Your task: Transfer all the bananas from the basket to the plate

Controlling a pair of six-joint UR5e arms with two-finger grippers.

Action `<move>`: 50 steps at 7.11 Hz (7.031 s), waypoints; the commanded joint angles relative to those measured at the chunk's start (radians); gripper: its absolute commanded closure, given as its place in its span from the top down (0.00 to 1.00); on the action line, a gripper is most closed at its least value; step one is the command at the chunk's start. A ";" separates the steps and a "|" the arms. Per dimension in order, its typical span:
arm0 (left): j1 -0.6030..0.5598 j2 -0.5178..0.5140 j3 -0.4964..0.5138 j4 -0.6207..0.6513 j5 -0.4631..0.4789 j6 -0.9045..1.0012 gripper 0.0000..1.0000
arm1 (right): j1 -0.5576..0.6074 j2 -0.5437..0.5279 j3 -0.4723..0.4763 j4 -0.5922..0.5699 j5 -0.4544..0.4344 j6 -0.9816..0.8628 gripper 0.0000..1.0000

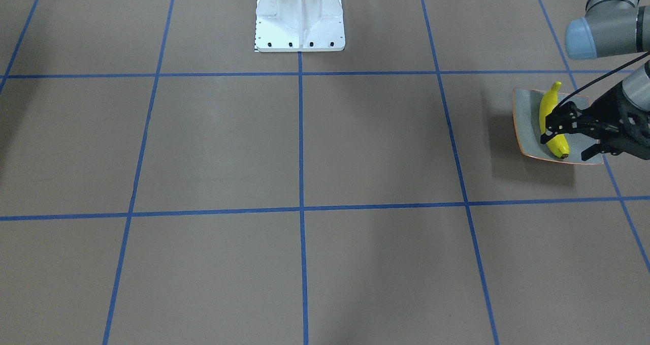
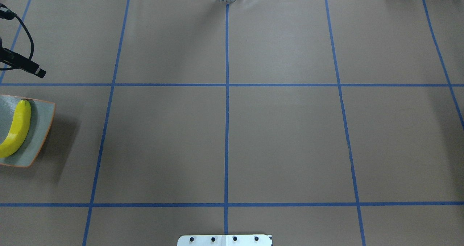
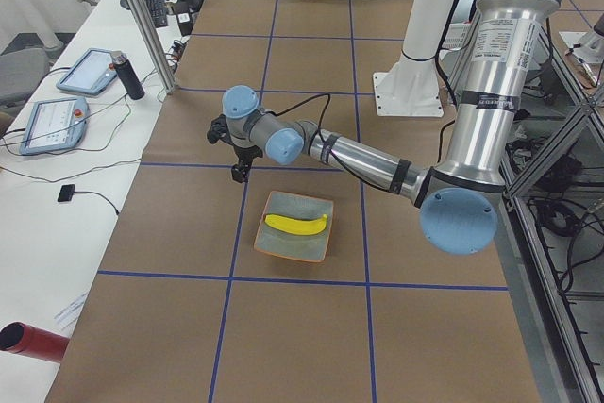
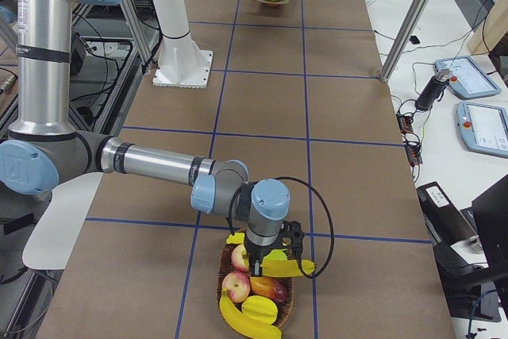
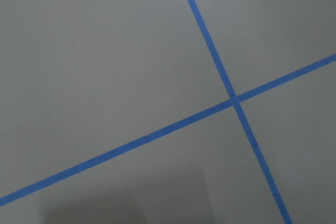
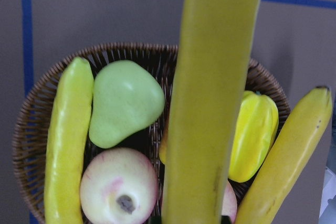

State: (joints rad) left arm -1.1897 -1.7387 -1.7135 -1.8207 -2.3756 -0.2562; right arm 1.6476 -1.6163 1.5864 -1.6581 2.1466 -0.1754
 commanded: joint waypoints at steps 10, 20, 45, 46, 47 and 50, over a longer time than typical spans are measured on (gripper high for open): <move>0.148 -0.203 0.136 -0.301 -0.004 -0.449 1.00 | -0.708 0.623 0.248 -0.114 0.177 1.087 0.00; 0.553 -0.373 0.192 -1.091 0.406 -1.255 1.00 | -0.971 0.704 0.239 0.190 0.193 1.377 0.00; 0.618 -0.509 0.328 -1.083 0.481 -1.358 0.00 | -0.999 0.699 0.230 0.239 0.191 1.427 1.00; 0.618 -0.507 0.331 -1.083 0.481 -1.358 0.00 | -0.993 0.701 0.237 0.251 0.193 1.451 1.00; 0.616 -0.505 0.339 -1.083 0.480 -1.356 0.00 | -0.976 0.698 0.237 0.279 0.193 1.455 1.00; 0.610 -0.501 0.377 -1.083 0.478 -1.350 0.00 | -0.838 0.667 0.244 0.284 0.280 1.452 1.00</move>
State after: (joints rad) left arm -0.5768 -2.2409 -1.3533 -2.9038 -1.8969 -1.6075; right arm 0.7507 -0.9367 1.8285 -1.3769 2.3891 1.2772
